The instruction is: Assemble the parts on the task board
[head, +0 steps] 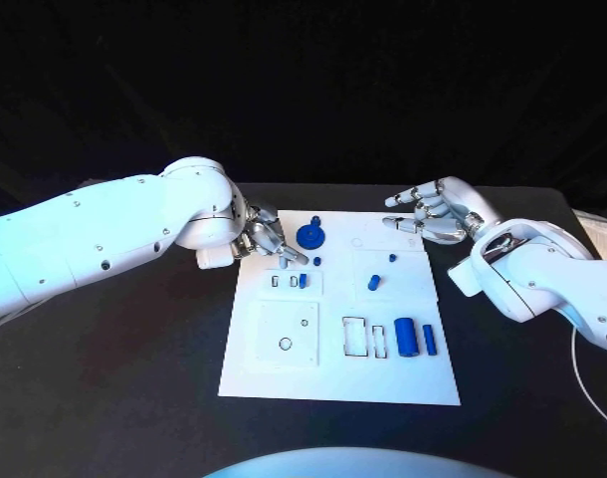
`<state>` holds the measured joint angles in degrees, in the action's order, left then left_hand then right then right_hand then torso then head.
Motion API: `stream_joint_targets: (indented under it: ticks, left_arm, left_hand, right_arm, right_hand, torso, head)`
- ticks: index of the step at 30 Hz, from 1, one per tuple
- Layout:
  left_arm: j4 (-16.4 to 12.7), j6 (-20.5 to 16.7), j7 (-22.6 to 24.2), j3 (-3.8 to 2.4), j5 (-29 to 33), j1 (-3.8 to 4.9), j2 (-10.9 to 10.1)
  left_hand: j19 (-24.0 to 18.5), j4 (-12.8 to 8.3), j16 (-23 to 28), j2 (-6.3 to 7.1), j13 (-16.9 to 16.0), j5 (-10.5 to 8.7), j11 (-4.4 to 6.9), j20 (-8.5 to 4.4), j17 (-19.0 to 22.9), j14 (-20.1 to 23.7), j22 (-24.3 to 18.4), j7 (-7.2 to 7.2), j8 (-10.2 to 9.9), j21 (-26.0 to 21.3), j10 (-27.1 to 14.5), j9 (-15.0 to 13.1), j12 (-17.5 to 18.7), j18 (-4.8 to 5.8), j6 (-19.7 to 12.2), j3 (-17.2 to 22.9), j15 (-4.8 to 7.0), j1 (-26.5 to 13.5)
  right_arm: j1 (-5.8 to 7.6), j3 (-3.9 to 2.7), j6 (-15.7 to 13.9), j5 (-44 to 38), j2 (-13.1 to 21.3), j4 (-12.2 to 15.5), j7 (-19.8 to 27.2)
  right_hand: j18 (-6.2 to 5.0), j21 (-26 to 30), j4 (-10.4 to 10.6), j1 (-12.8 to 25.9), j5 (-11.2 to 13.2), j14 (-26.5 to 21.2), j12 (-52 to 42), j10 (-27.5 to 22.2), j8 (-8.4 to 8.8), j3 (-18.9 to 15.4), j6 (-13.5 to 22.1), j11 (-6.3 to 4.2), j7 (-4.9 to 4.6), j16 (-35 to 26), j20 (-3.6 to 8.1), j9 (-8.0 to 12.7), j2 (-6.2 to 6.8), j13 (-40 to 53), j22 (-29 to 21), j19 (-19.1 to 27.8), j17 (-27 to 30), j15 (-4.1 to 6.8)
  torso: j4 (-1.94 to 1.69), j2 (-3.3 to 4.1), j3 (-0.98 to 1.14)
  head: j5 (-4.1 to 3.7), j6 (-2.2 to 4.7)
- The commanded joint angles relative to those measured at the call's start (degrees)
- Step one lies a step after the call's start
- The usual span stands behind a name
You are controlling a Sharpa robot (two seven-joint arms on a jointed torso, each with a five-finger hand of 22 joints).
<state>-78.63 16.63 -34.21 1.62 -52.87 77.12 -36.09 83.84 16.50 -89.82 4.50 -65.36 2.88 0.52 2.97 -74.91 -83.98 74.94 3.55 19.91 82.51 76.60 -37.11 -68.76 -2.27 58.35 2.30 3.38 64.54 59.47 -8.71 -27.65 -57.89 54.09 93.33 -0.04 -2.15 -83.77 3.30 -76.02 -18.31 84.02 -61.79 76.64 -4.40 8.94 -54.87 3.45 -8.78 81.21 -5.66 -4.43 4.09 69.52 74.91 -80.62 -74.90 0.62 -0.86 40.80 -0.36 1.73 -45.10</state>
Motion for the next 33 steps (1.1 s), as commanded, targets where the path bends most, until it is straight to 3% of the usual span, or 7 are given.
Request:
stream_joint_targets:
  ticks: [1, 14, 33]
  left_arm:
    - [0.98, 1.55, -2.46, 0.09, -3.49, 0.11, 1.22]
    - [4.26, 2.26, -3.32, 0.99, -5.29, -0.03, 5.80]
    - [5.64, 4.16, -3.63, 1.30, -4.82, -0.52, 7.56]
  left_hand:
    - [1.70, 0.05, -0.18, -0.54, -0.31, -0.07, 0.09, -0.49, -15.09, -6.02, 7.10, -0.12, 0.51, 0.31, 0.54, -0.39, -0.40, -0.03, 0.40, -0.61, 0.55, 0.17]
    - [2.10, 0.09, -0.18, -1.13, -0.96, -0.05, 0.44, -0.82, -15.09, -6.02, 7.76, -0.49, 1.69, 0.87, 1.06, -1.74, -1.12, 0.16, 0.54, -1.36, 0.87, 0.10]
    - [2.33, 0.03, -0.18, -1.65, -1.27, -0.05, 0.64, -1.02, -15.09, -6.02, 8.14, -0.72, 2.58, 1.19, 1.31, -2.85, -1.49, 0.26, 0.47, -1.04, 1.06, 0.50]
  right_arm:
    - [-0.04, 0.00, 0.81, -0.23, -0.10, 0.10, -0.14]
    - [-0.04, 0.00, 0.81, -0.29, -0.25, 0.05, -0.15]
    - [-0.04, 0.00, 0.30, -0.56, -0.35, 0.06, -0.63]
  right_hand:
    - [-1.08, 0.24, -0.16, -0.63, -0.24, 3.14, -0.19, 0.27, 0.22, 0.19, -0.42, -0.11, 0.15, -0.29, 0.22, 0.10, -0.18, 0.00, 1.16, -0.14, -1.65, 0.27]
    - [-1.08, 0.27, -0.76, -1.40, -0.60, 3.14, -0.06, 0.17, 0.28, 0.75, -0.46, -0.11, 0.11, -0.37, 0.25, 0.14, -0.17, -0.19, 1.15, -0.15, -1.63, 0.29]
    - [-1.08, 0.28, -0.78, -1.40, -0.87, 3.14, -0.04, 0.17, 0.28, 0.88, -0.50, -0.08, 0.08, -0.40, 0.26, 0.15, -0.22, -0.24, 1.14, -0.15, -1.60, 0.28]
  torso:
    - [0.09, 0.06, 0.01]
    - [0.12, 0.08, -0.08]
    - [0.01, 0.01, -0.05]
  head:
    - [0.25, -0.07]
    - [0.23, -0.24]
    - [-0.08, -0.76]
